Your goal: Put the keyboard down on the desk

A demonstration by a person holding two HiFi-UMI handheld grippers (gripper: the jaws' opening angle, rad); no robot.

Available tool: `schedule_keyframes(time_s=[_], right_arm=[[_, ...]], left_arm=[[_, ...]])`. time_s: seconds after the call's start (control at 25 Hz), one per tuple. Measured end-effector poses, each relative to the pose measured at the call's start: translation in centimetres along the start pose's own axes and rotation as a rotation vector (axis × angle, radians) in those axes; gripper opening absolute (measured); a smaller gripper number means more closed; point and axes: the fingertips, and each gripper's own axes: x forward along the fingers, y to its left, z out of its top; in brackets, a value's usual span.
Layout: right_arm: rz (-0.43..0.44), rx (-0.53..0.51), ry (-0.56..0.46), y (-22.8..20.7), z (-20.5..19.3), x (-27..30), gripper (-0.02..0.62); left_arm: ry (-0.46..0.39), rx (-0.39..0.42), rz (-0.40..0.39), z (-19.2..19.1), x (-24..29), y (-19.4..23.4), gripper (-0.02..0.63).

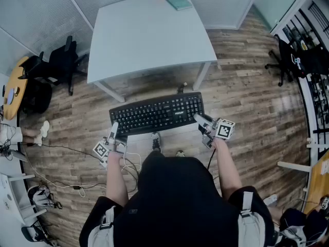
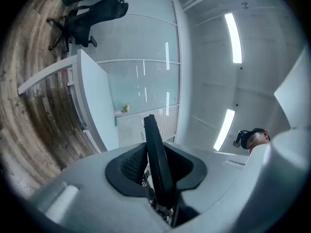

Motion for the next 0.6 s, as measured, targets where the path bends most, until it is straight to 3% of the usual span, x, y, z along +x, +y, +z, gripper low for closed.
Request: schedule_keyframes(time_s=[0.48, 0.6], right_arm=[[-0.045, -0.029, -0.020, -1.3, -0.1, 0.0, 0.127], [-0.058, -0.023, -0.022, -1.8, 0.9, 2.9, 0.127]], left_arm=[[0.035, 0.000, 0.001, 0.3, 1.0, 1.9, 0.092], [0.044, -0.005, 0.002, 3.2, 2.5, 3.1, 0.092]])
